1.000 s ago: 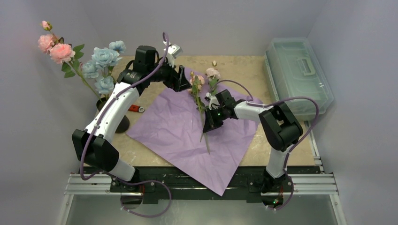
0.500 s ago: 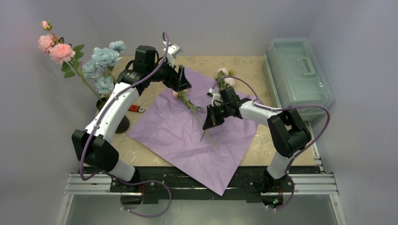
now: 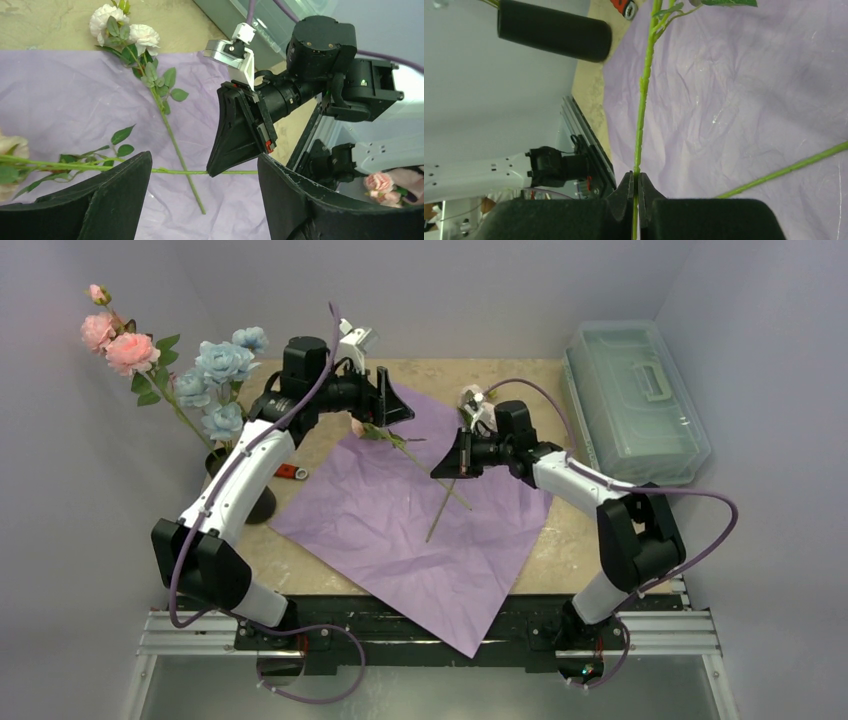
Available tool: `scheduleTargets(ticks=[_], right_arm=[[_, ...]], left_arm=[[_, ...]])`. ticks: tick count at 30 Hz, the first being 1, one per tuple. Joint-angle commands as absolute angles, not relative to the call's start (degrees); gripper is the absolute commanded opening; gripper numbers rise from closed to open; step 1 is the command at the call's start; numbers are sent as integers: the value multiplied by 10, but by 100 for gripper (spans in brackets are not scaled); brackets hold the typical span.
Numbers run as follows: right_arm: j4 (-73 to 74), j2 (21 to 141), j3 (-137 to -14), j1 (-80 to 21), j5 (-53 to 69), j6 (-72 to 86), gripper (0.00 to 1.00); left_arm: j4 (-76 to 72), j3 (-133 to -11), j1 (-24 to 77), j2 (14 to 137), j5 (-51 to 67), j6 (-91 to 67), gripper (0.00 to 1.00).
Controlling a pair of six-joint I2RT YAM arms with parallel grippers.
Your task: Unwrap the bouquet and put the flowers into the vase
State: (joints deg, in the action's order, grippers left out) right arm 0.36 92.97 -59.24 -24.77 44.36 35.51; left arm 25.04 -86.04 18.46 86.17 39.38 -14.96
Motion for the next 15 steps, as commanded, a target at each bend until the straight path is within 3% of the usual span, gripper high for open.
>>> scheduleTargets(ticks=[1, 4, 14, 15], right_arm=[[-67, 890, -610, -228, 454, 434, 0], [-60, 896, -606, -211, 446, 445, 0], [60, 975, -639, -242, 328, 247, 0], [80, 993, -659, -252, 316, 224, 5]], left_arm=[[154, -843, 170, 850, 422, -256, 77], [133, -827, 169, 858, 422, -275, 76], [120, -776, 172, 851, 406, -207, 74], [125, -776, 172, 850, 406, -200, 74]])
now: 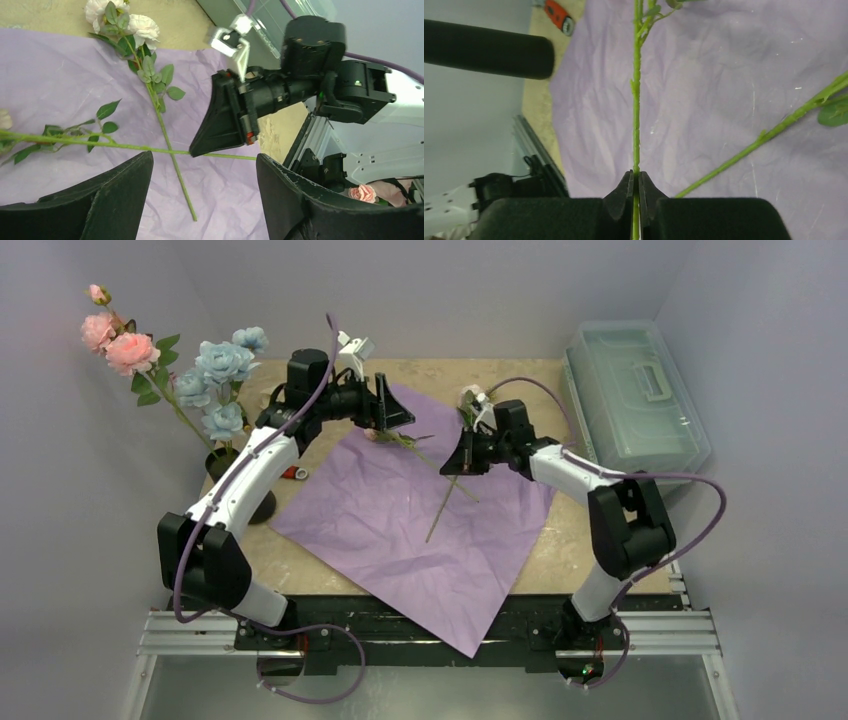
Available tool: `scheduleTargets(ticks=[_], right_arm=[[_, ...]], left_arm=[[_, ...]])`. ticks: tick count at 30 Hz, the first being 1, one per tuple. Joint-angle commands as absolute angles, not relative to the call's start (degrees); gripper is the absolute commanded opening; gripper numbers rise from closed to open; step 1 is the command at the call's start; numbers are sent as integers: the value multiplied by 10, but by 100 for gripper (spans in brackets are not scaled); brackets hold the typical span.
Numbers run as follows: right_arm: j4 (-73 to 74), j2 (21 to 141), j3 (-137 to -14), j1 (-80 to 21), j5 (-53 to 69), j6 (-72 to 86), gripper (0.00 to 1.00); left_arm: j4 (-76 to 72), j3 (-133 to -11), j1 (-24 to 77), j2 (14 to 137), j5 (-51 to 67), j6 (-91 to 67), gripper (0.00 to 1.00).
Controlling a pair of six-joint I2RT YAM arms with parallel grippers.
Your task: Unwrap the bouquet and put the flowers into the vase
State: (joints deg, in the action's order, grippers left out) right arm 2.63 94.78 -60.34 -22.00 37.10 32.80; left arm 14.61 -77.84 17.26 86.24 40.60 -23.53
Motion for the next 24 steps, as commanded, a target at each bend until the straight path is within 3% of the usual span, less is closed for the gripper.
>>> scheduleTargets(ticks=[1, 2, 4, 7, 15, 24], right_arm=[[100, 1008, -680, -263, 303, 202, 17], [116, 1022, -699, -271, 288, 183, 31], [138, 1041, -737, -287, 253, 145, 49], [178, 1076, -803, -311, 205, 84, 64], [315, 1205, -953, -345, 145, -13, 64], [342, 1262, -991, -349, 138, -17, 49]], left_arm=[[130, -776, 172, 849, 405, -192, 74], [133, -776, 172, 847, 403, -189, 74], [139, -778, 173, 845, 405, -180, 74], [149, -781, 173, 839, 401, -169, 75], [156, -783, 173, 834, 395, -160, 75], [158, -790, 173, 838, 388, -154, 75]])
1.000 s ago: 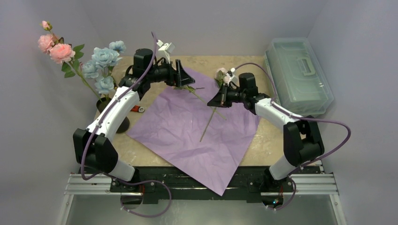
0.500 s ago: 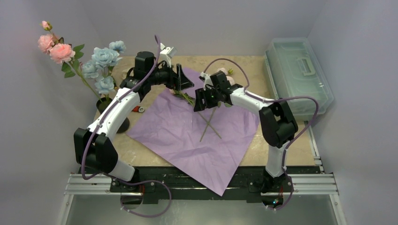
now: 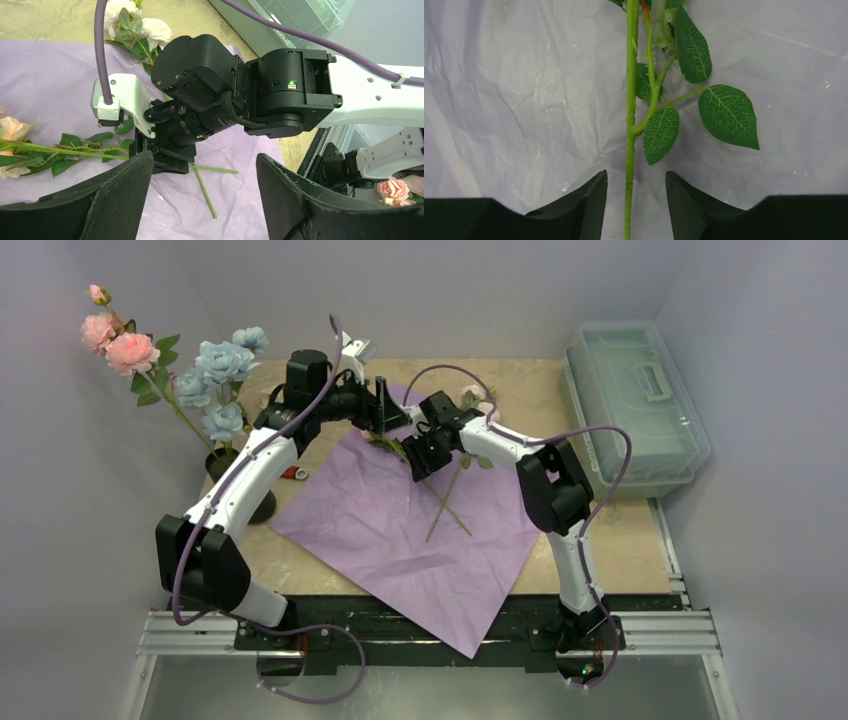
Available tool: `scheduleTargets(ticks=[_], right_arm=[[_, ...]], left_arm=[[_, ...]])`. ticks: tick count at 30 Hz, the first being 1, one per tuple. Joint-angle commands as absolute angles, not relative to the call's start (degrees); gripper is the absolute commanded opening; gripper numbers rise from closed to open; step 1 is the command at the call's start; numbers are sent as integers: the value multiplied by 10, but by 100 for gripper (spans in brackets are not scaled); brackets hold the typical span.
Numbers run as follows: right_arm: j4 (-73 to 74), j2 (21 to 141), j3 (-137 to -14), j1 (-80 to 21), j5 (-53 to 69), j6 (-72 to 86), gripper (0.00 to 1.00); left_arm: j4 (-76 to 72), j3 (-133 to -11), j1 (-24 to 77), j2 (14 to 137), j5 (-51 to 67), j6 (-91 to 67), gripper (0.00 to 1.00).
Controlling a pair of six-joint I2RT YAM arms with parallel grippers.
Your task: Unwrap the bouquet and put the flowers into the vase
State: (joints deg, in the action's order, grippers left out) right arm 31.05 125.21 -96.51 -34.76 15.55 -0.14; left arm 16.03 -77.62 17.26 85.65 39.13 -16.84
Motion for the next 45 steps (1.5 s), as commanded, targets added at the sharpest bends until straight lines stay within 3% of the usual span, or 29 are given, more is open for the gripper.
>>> scheduleTargets(ticks=[1, 6, 9, 19, 34, 45], right_arm=[[343, 1267, -993, -349, 146, -15, 46], [342, 1263, -992, -348, 185, 4, 21], [331, 1239, -988, -346, 195, 20, 0], [151, 1091, -901, -256, 341, 174, 0], [-133, 909, -793, -221, 428, 336, 0], [-196, 840, -734, -250, 449, 359, 0]], left_arm=[[159, -793, 173, 838, 389, -153, 75], [170, -812, 173, 845, 392, -140, 75], [172, -821, 172, 847, 390, -135, 75], [93, -862, 154, 853, 415, -214, 77], [56, -944, 121, 875, 537, -257, 80], [-56, -941, 122, 885, 583, -388, 65]])
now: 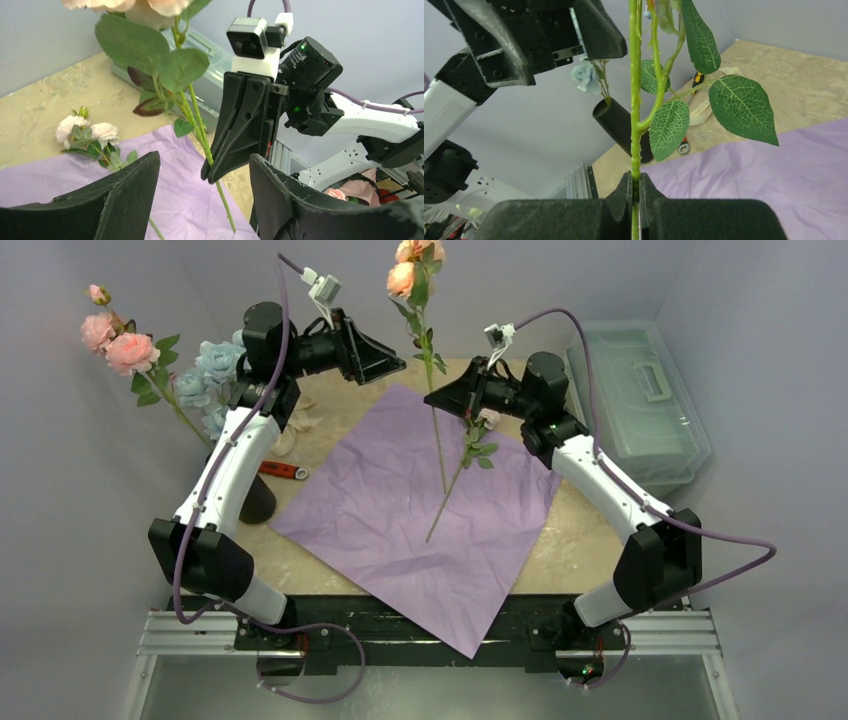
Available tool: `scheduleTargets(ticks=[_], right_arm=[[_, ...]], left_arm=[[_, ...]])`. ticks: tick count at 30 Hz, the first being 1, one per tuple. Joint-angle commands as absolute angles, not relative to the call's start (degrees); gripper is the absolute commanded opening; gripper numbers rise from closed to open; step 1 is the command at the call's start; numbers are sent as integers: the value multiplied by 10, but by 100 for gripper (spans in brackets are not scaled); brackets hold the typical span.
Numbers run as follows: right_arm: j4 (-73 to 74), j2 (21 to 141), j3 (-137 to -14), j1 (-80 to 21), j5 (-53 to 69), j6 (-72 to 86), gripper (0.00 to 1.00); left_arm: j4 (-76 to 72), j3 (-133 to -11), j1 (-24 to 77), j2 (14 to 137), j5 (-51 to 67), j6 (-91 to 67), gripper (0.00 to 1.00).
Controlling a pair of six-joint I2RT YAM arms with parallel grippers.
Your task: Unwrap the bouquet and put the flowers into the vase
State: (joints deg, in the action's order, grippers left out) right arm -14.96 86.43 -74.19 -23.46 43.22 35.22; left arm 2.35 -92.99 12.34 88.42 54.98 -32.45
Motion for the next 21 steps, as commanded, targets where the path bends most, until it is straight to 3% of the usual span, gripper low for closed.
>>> scheduleTargets(ticks=[1, 6, 12, 18, 21], right_arm=[[-196, 837, -731, -255, 448, 358, 0], [-193, 822, -719, -286, 443, 343, 0], [-178, 805, -717, -318, 436, 310, 0], [-162, 790, -722, -325, 417, 296, 0], [-150, 788, -720, -328, 416, 288, 0]], left_arm=[[-62, -939, 123, 885, 584, -396, 65], [-79, -928, 126, 880, 580, -411, 63], [-65, -928, 127, 872, 564, -417, 53], [-4, -917, 127, 853, 535, -376, 56], [-16, -905, 126, 842, 527, -379, 44]])
